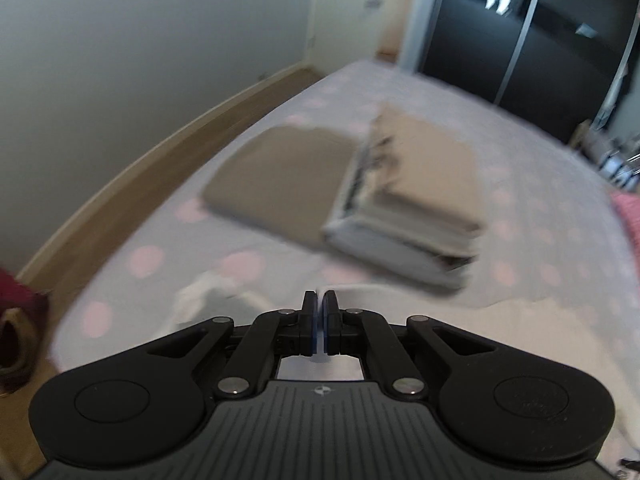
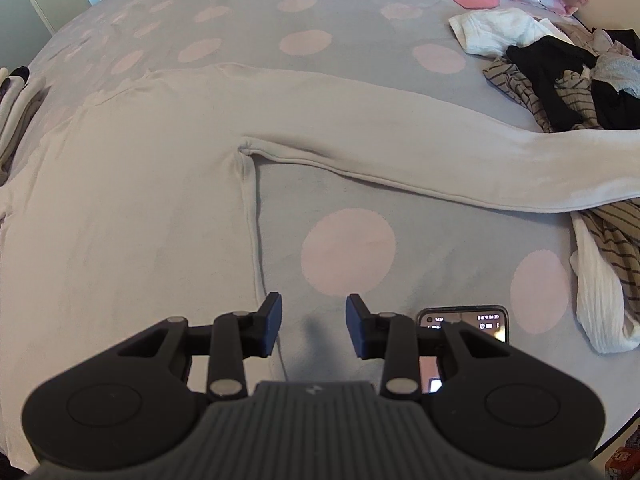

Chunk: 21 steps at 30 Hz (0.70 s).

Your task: Fold clothes

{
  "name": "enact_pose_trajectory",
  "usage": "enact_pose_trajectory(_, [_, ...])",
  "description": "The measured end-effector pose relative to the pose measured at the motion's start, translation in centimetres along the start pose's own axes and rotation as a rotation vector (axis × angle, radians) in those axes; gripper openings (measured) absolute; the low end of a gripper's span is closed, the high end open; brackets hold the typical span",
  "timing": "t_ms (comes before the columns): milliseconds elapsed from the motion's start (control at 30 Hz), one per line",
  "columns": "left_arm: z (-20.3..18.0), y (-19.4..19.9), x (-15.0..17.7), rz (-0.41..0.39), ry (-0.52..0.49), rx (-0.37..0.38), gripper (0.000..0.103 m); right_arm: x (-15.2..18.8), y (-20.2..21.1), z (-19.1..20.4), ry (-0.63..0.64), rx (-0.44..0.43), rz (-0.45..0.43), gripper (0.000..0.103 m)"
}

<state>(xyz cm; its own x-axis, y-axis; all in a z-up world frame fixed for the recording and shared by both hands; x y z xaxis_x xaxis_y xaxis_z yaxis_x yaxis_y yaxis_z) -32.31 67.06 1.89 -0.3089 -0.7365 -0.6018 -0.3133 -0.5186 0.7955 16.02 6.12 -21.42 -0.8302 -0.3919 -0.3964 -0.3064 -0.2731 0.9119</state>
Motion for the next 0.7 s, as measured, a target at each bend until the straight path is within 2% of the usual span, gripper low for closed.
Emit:
enact_pose_trajectory(167, [5.7, -6.4, 1.8, 0.096, 0.015, -0.175, 0.001, -0.3, -0.5, 0.7, 0.025, 0.008, 0.007, 0.039])
enact_pose_trajectory(533, [11.1, -12.3, 3.7, 0.047, 0.095, -0.265, 0.002, -0.1, -1.2, 1.5, 0.070, 0.026, 0.024, 0.039])
enact_pose_trajectory(600, [11.3, -12.8, 3.6, 0.022, 0.116, -0.269, 0.010, -0.2, -1.3, 1.7, 0.076, 0.030, 0.023, 0.039])
enact_pose_trajectory(700, [11.3, -13.3, 3.8, 0.012, 0.119, -0.273, 0.012, -0.2, -1.4, 2.1, 0.090, 0.028, 0.025, 0.039])
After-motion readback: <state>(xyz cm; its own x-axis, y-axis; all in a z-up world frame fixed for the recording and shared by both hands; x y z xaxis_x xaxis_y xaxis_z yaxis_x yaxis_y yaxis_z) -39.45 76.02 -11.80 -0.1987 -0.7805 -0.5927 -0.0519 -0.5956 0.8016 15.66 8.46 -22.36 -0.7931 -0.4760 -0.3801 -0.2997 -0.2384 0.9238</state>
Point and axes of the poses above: each gripper's, at about its wrist camera, not at the fingertips, and y roughly against the way its jaws point, z to its left, x to its underside, the point moved 10 cm from there along -y, roughly the way its jaws point
